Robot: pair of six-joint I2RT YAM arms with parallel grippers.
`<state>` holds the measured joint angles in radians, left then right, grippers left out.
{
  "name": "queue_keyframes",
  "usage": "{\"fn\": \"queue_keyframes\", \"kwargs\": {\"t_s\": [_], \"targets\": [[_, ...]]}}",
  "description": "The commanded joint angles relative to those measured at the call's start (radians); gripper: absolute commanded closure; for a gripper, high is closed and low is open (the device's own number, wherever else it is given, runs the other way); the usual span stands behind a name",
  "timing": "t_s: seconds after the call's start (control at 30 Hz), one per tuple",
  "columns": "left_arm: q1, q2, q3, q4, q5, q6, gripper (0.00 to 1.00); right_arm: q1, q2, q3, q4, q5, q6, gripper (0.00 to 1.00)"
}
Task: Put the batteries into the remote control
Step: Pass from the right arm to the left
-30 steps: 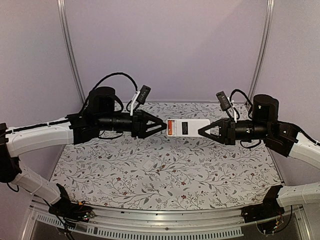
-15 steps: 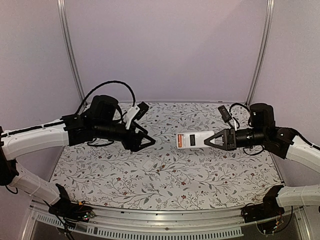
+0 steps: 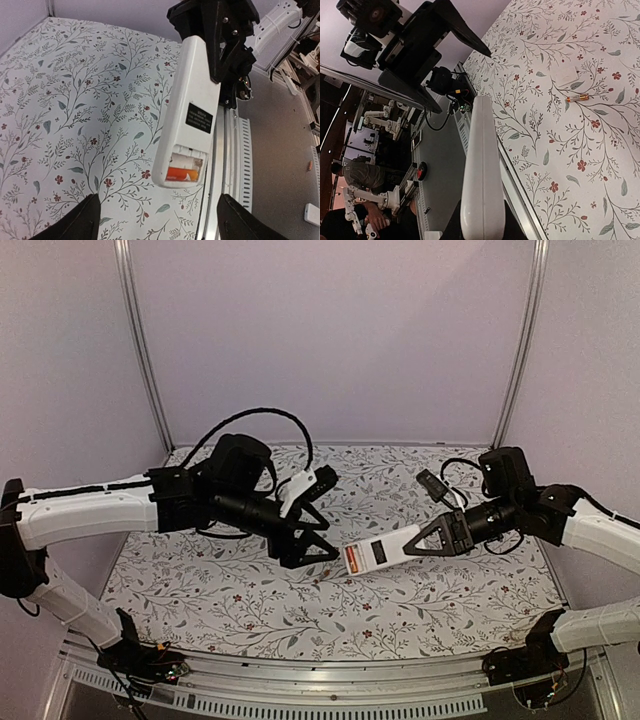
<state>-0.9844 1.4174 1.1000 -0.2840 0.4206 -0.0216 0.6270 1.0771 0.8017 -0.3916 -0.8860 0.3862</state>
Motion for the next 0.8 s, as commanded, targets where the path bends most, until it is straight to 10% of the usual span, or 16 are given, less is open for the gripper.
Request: {"fn": "queue_keyframes", "kwargs": {"t_s": [0.0, 0.43, 0.77], "targets": [[-0.041, 0.041, 0.056, -0.017, 0.027, 0.044, 0.19, 0.042, 0.019, 0.065, -0.057, -0.089, -0.088, 1.00], [-0.040, 0.146, 0.139, 0.050, 0.476, -0.138, 0.43, 0.121, 0.043, 0.195, -0.230, -0.078, -0.306, 1.00], [-0.042, 0.181, 0.173, 0.044, 0.456, -0.174, 0.69, 0.145, 0.085, 0.265, -0.314, -0.049, -0.373, 1.00]]}}
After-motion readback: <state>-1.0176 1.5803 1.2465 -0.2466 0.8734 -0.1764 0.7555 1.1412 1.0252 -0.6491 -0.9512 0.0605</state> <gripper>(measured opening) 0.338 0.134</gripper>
